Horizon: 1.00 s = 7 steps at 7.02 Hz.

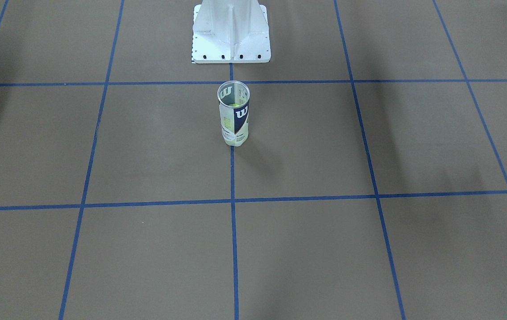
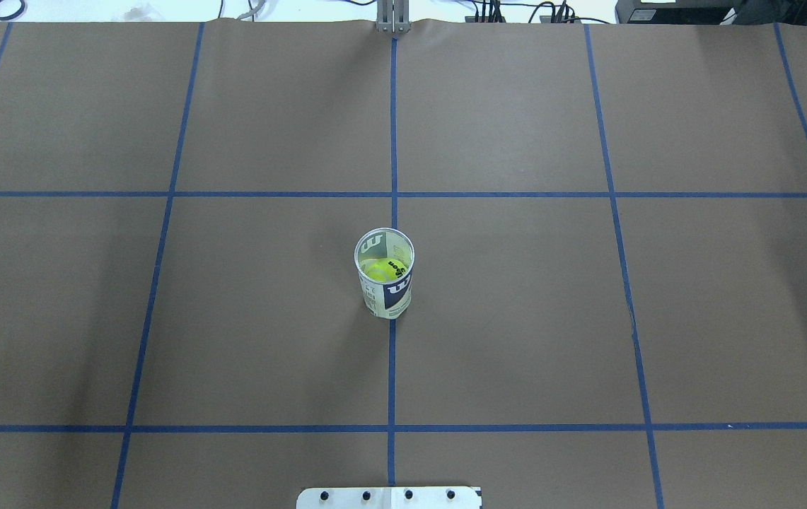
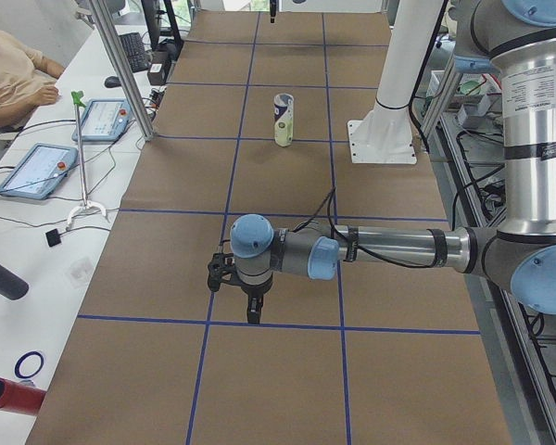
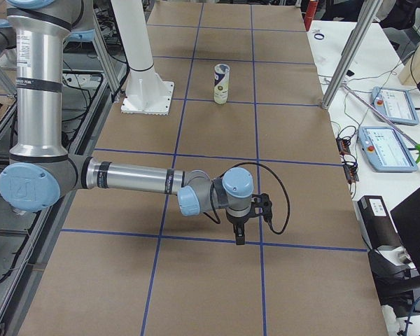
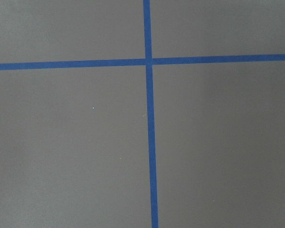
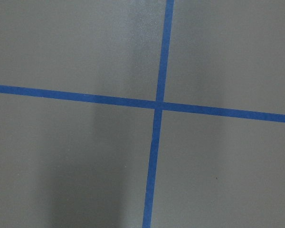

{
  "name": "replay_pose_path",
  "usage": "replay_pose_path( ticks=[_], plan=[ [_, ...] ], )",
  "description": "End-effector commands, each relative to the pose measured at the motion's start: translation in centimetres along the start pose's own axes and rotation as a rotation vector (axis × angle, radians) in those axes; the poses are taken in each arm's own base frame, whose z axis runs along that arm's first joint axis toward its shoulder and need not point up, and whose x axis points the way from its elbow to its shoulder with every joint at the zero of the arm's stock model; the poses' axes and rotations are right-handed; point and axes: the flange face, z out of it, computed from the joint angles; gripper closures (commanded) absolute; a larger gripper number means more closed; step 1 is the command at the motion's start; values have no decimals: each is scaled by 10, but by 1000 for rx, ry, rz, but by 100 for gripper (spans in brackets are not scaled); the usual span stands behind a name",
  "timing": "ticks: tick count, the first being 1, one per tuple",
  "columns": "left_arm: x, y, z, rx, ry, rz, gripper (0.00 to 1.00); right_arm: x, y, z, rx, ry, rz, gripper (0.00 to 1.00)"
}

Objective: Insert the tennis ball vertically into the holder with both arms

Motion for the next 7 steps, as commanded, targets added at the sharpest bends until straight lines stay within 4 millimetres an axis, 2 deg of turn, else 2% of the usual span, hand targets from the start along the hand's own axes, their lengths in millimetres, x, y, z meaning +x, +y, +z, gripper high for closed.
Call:
replay_pose_path(
  ticks=[1, 2, 4, 6, 7],
  plan=[
    [3, -2, -2, 26, 4, 27, 1, 0, 4, -3, -9, 1, 12, 0],
    [3, -2, -3, 29, 6, 31, 1, -2, 3, -5, -13, -4, 17, 0],
    [4, -3, -4, 34, 5, 35, 1, -18, 0, -31, -25, 0, 41, 0],
    [3, -2, -3, 32, 3, 33, 1, -12, 1, -40, -54, 13, 24, 0],
    [3, -2, -3, 32, 3, 33, 1, -14, 1, -47, -59, 16, 30, 0]
  ],
)
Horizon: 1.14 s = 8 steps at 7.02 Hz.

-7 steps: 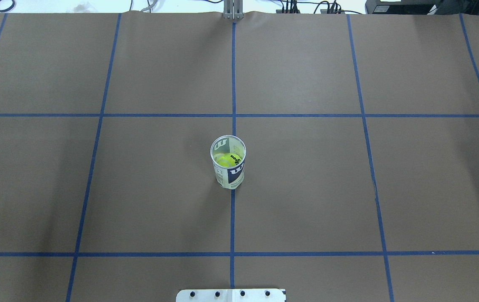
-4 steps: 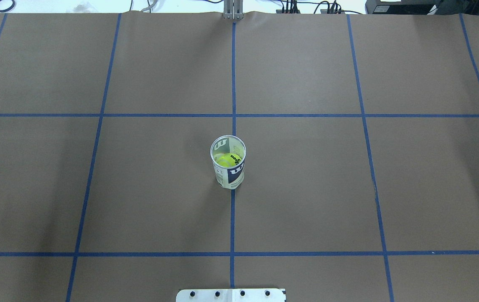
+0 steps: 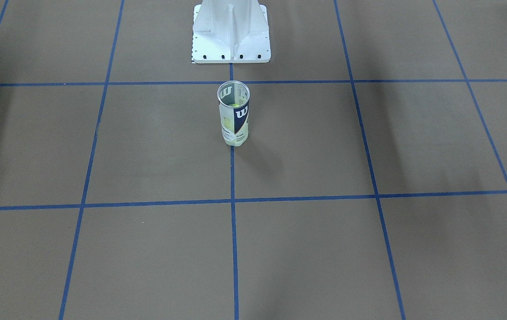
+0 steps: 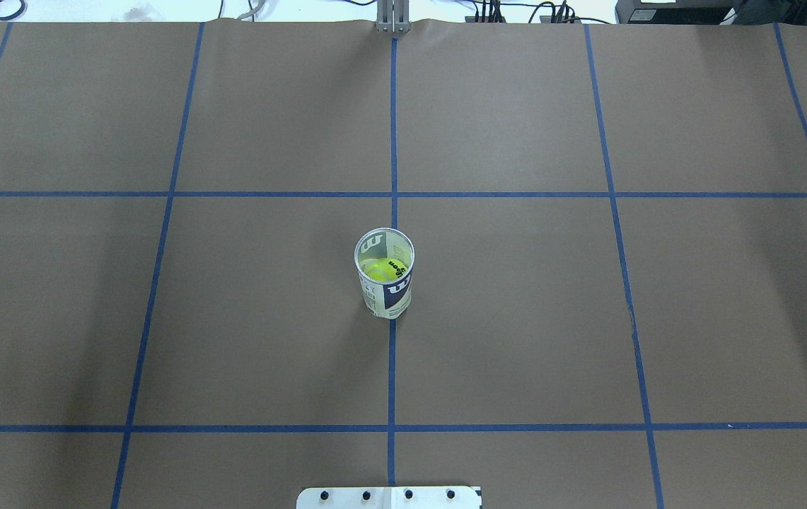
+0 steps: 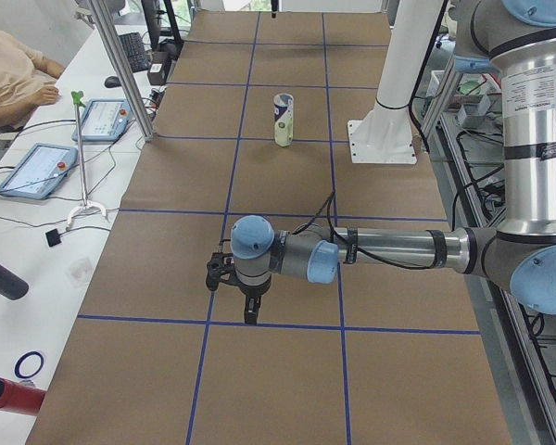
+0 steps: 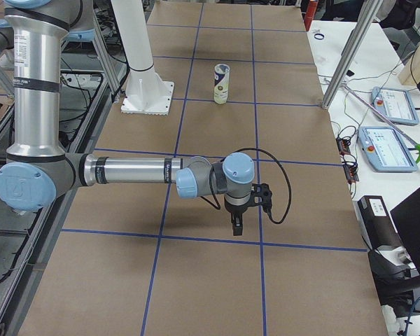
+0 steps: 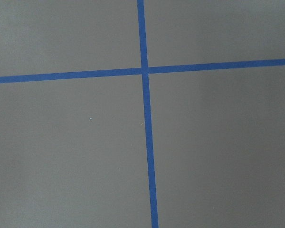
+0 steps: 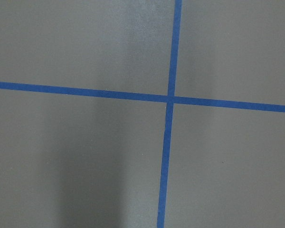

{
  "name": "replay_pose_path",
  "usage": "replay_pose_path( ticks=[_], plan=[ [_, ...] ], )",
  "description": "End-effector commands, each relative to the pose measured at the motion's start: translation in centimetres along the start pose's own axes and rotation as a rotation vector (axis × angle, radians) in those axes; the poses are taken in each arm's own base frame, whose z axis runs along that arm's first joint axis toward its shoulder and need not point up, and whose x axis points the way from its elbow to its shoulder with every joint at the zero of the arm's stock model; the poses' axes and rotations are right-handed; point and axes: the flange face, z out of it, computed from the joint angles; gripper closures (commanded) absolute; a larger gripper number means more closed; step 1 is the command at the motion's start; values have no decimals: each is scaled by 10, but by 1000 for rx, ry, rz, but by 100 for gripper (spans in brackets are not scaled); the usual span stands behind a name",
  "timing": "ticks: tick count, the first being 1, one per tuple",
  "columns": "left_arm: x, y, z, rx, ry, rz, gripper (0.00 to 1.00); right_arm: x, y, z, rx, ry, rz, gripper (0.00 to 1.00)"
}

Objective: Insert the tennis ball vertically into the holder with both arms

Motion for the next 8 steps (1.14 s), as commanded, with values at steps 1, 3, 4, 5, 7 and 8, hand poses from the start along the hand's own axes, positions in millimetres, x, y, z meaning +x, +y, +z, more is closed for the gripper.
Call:
replay_pose_path(
  ticks=[1, 3, 4, 5, 7, 8],
  plan=[
    [0, 0, 0, 0, -1, 0, 1, 0, 2, -10, -14, 7, 9, 0],
    [0, 0, 0, 0, -1, -2, 1, 12, 14, 0, -28, 81, -26, 0],
    [0, 0, 0, 0, -1, 0, 1, 13, 15, 0, -29, 83, -37, 0],
    [1, 0, 0, 1, 1, -1, 1, 12, 15, 0, -26, 83, -39, 0],
    [2, -1, -1, 4, 1, 4, 1, 14, 15, 2, -30, 84, -36, 0],
    [2, -1, -2, 5, 1, 4, 1, 14, 16, 3, -32, 84, -36, 0]
  ],
)
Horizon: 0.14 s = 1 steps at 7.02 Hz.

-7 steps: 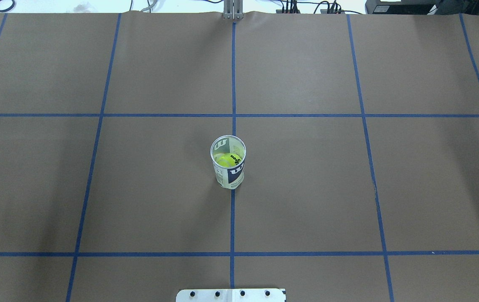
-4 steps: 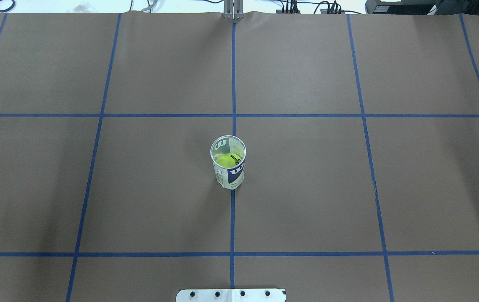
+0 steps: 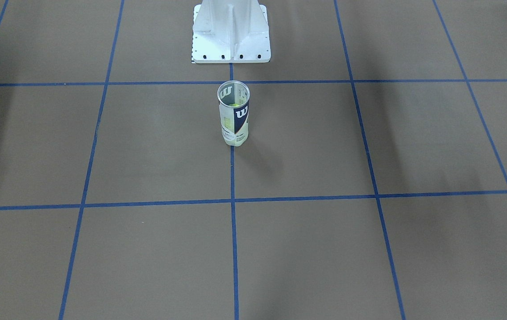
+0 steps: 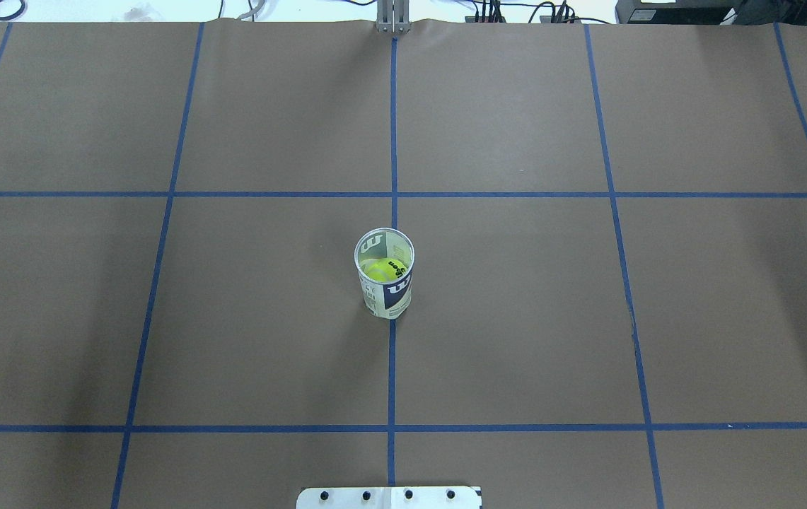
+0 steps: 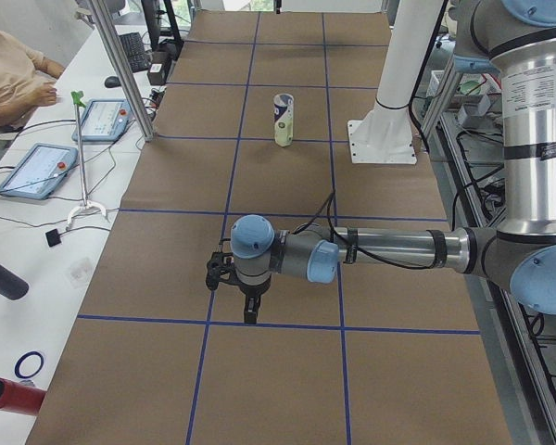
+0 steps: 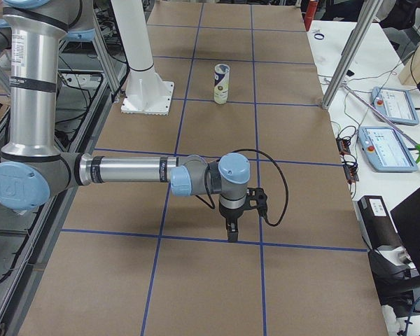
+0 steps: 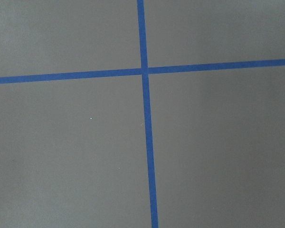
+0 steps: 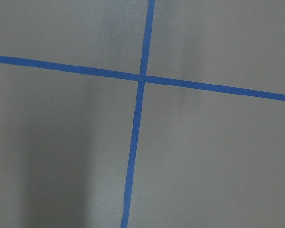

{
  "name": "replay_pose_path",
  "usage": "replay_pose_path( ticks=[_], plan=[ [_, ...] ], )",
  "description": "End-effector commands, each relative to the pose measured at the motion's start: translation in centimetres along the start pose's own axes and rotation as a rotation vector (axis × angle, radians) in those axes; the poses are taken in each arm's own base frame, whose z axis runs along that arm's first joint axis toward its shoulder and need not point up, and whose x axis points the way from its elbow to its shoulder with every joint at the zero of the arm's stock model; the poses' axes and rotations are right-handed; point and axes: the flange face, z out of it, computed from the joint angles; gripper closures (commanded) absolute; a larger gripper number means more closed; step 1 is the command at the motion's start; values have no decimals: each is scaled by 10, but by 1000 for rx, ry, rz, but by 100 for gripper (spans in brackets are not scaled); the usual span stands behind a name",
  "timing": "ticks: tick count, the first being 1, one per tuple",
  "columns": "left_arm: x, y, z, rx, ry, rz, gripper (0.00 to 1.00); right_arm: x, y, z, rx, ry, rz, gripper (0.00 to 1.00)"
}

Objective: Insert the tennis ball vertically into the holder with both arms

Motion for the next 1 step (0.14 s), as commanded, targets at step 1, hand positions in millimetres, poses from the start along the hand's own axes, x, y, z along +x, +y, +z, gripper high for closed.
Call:
replay_pose_path(
  ticks=[1],
  plan=[
    [1, 0, -1, 1, 0, 2, 1, 1, 0, 2, -3, -2, 1, 0]
  ],
)
